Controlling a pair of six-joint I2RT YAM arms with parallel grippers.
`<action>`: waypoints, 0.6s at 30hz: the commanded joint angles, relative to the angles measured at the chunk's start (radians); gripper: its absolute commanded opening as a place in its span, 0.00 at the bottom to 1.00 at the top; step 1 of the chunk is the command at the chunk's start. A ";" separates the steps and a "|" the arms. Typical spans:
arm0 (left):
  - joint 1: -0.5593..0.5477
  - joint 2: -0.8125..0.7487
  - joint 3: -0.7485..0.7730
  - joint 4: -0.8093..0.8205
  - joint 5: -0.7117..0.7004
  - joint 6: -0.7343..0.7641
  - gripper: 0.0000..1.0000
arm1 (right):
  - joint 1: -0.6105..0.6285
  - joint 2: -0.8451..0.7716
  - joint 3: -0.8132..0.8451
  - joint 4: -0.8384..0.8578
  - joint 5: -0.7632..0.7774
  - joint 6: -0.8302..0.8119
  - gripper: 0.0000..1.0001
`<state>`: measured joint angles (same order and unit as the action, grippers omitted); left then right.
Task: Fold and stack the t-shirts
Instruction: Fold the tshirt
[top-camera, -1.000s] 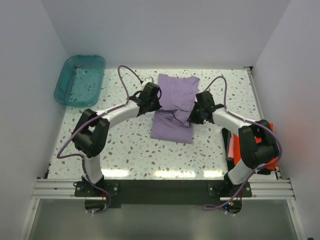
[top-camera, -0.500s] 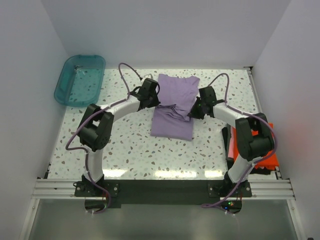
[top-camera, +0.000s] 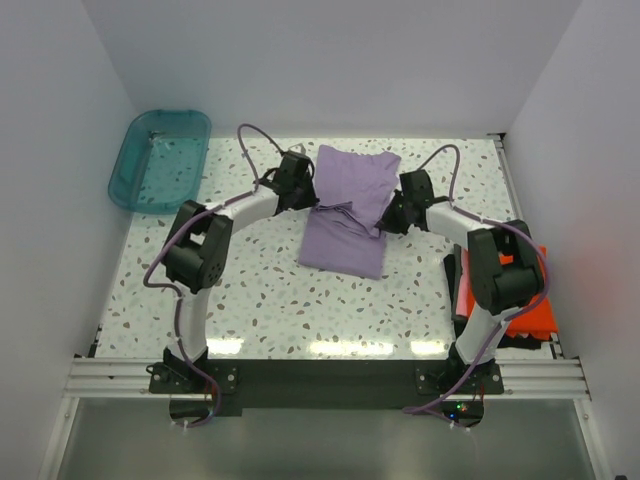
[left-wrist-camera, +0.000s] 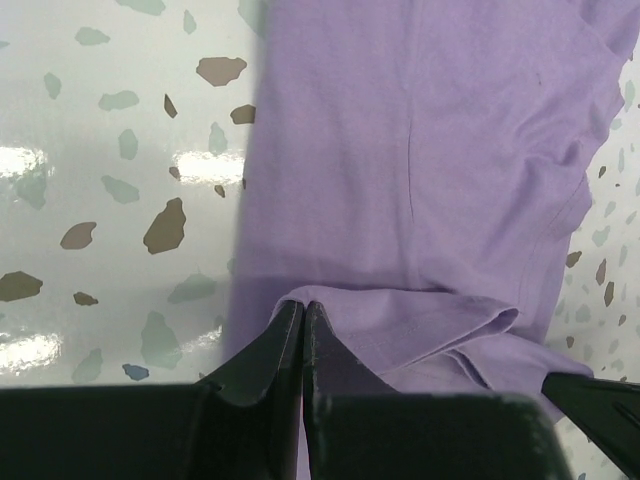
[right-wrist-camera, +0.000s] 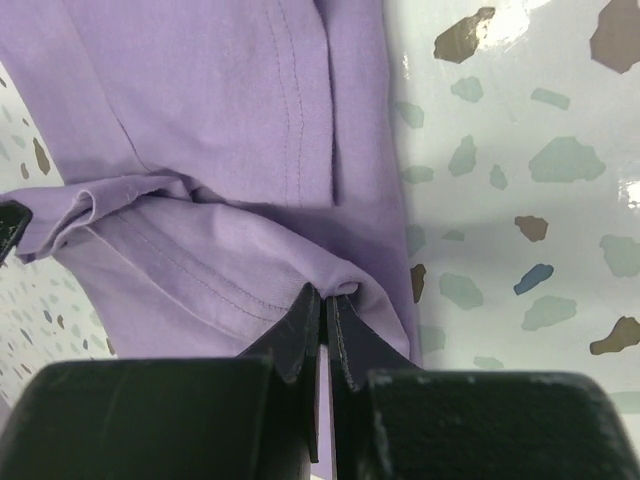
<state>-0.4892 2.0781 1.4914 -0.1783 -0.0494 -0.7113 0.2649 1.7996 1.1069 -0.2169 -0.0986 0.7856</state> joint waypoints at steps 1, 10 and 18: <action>0.020 0.013 0.046 0.079 0.039 0.033 0.08 | -0.019 0.012 0.037 0.050 -0.012 0.012 0.00; 0.073 -0.016 0.056 0.140 0.100 0.053 0.59 | -0.067 0.017 0.063 0.070 -0.070 0.006 0.55; 0.071 -0.153 -0.066 0.085 0.076 0.078 0.50 | -0.032 -0.124 0.012 0.014 0.020 -0.077 0.57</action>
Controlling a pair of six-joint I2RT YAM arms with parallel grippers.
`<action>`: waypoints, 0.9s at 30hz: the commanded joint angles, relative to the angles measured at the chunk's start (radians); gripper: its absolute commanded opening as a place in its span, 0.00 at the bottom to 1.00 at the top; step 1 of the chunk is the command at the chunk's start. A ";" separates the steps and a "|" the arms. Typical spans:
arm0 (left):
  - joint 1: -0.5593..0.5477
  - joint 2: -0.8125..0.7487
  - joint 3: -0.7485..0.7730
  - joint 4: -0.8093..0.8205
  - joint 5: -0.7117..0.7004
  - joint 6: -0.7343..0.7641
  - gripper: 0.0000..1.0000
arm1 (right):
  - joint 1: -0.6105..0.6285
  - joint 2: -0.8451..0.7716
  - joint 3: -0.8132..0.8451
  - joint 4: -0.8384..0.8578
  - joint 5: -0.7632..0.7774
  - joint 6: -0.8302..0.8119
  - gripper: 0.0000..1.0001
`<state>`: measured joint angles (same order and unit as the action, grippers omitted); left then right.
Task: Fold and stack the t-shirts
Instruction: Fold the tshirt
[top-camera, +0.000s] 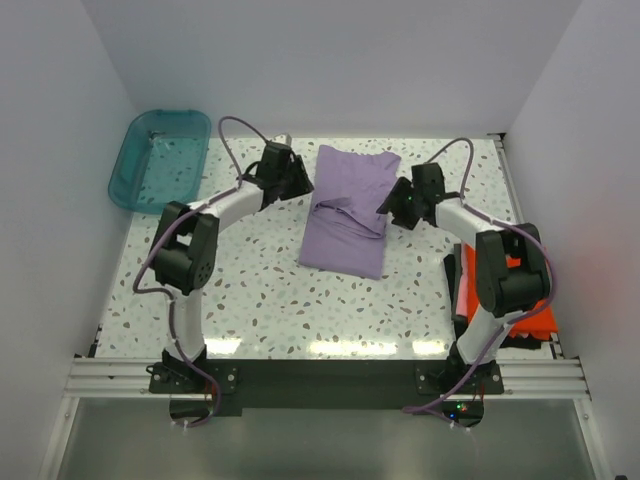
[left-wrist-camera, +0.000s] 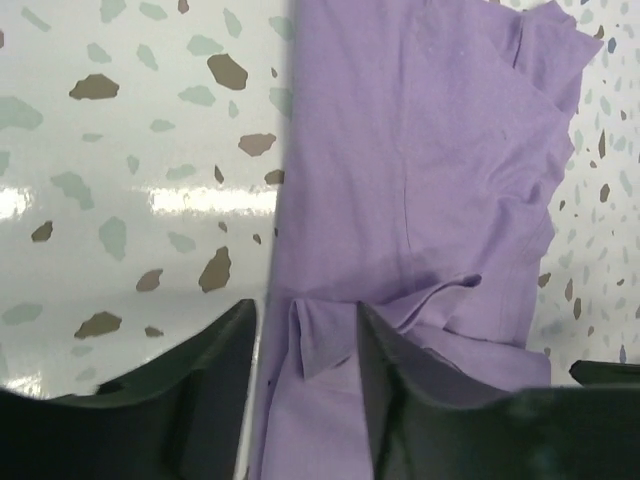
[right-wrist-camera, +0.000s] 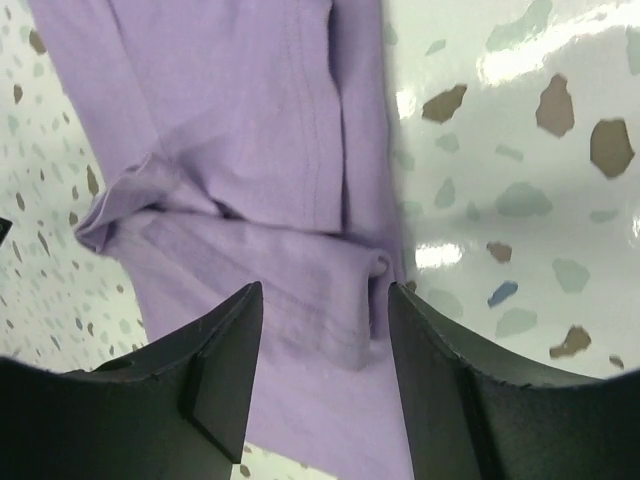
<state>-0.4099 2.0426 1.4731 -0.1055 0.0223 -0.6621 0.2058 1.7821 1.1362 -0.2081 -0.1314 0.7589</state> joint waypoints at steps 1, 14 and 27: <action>-0.013 -0.128 -0.065 0.004 0.002 0.027 0.42 | 0.041 -0.122 -0.042 -0.002 0.073 -0.056 0.56; -0.104 -0.118 -0.171 -0.007 0.059 0.027 0.18 | 0.172 -0.135 -0.133 -0.037 0.185 -0.072 0.21; -0.106 0.057 0.045 -0.091 0.022 0.076 0.19 | 0.172 0.005 0.079 -0.138 0.292 -0.124 0.21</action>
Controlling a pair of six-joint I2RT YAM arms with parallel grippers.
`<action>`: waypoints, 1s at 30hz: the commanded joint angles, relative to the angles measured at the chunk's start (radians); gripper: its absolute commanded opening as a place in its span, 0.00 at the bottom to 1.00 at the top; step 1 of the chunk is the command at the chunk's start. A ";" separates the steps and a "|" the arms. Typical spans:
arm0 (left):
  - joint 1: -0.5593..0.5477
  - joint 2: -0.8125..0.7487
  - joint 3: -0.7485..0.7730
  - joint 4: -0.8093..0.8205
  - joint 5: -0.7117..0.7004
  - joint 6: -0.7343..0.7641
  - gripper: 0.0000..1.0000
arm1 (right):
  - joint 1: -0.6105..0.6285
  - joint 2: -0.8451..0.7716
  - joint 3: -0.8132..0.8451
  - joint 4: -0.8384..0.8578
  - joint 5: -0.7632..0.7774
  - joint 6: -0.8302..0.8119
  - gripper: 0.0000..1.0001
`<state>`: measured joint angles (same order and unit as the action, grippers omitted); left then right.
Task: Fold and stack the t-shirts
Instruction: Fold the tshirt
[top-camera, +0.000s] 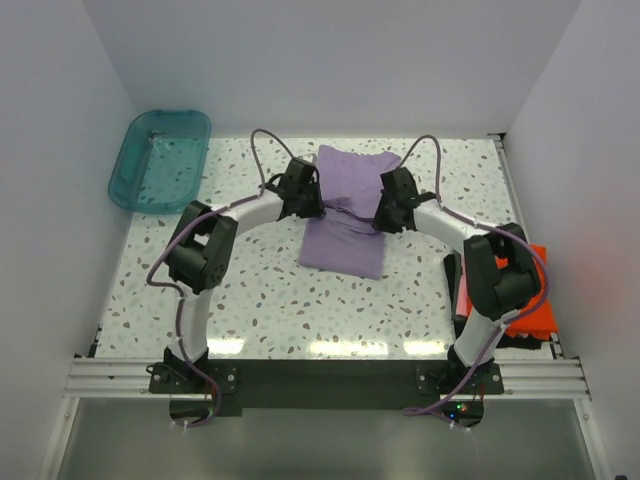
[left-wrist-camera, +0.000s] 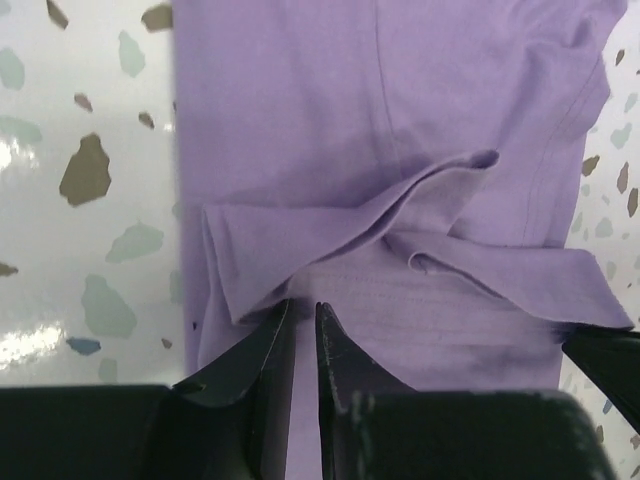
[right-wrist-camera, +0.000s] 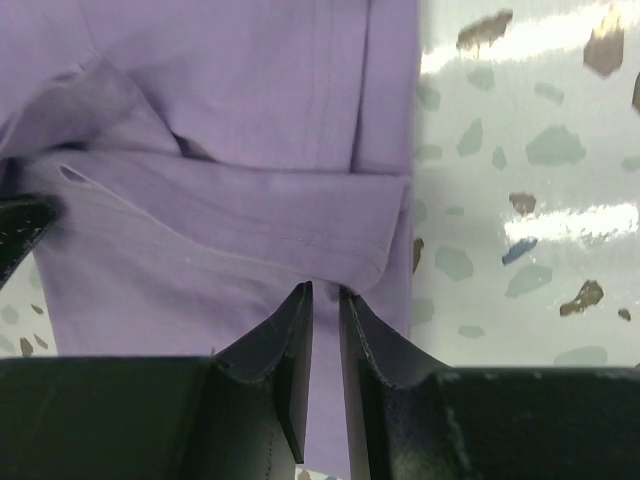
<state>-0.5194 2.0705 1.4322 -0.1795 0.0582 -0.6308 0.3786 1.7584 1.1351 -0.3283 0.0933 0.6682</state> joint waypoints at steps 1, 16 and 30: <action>0.004 0.040 0.103 -0.021 -0.015 0.049 0.20 | -0.001 0.036 0.113 -0.024 0.074 -0.036 0.20; 0.056 0.102 0.352 -0.044 0.009 0.105 0.49 | -0.072 0.228 0.359 -0.055 0.089 -0.071 0.20; 0.021 -0.108 0.025 0.017 -0.012 0.106 0.26 | -0.021 0.027 0.200 -0.055 0.135 -0.099 0.33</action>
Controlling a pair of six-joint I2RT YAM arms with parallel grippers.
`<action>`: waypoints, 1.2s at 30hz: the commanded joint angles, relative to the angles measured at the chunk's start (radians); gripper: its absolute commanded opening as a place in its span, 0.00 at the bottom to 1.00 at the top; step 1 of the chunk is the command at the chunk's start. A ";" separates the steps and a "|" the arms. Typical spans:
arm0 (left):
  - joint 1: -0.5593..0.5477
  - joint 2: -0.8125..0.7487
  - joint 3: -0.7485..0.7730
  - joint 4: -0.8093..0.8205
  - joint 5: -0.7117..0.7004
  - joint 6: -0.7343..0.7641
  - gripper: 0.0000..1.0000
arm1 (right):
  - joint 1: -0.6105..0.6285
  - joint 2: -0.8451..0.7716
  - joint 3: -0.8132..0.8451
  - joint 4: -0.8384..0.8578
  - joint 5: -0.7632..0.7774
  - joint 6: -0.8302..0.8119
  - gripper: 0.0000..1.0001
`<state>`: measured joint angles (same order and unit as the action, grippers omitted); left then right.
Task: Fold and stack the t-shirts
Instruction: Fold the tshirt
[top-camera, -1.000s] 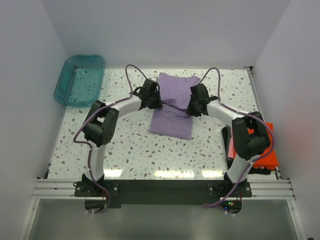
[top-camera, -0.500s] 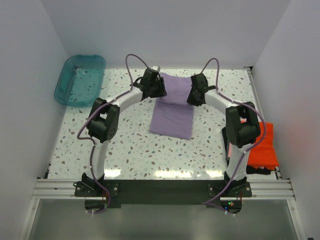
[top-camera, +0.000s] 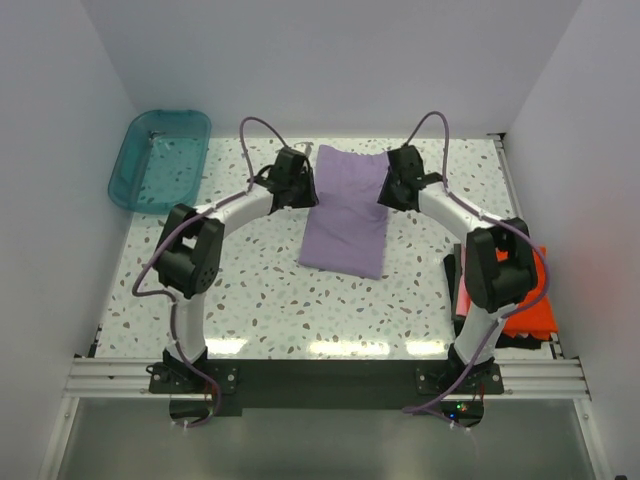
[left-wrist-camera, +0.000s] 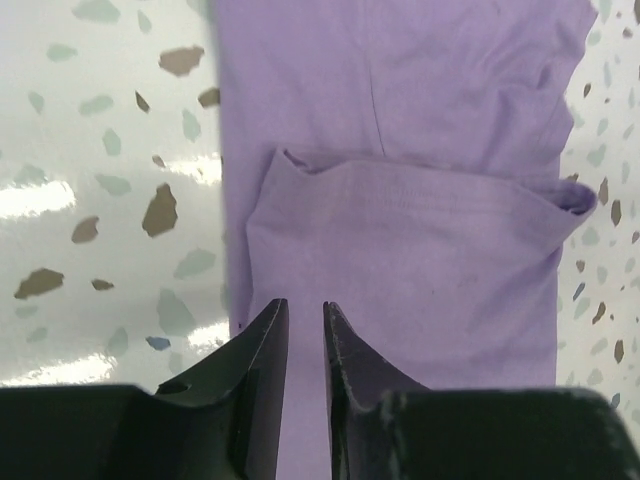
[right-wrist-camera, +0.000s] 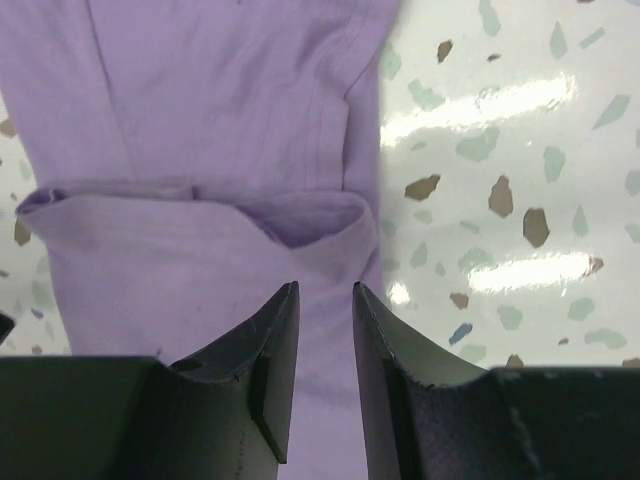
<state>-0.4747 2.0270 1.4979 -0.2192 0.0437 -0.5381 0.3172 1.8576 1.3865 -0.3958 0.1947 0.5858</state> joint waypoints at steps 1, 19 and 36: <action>-0.027 -0.062 -0.053 0.063 0.002 0.015 0.25 | 0.049 -0.083 -0.067 0.024 0.037 -0.012 0.33; -0.056 0.047 -0.197 0.124 -0.090 -0.111 0.23 | -0.017 0.270 0.175 -0.048 -0.012 -0.041 0.32; -0.101 -0.201 -0.571 0.179 -0.174 -0.214 0.24 | 0.089 0.109 -0.070 -0.003 -0.061 -0.027 0.35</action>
<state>-0.5755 1.8671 1.0248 0.0391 -0.0856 -0.7288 0.3695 2.0148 1.3884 -0.3653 0.1394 0.5568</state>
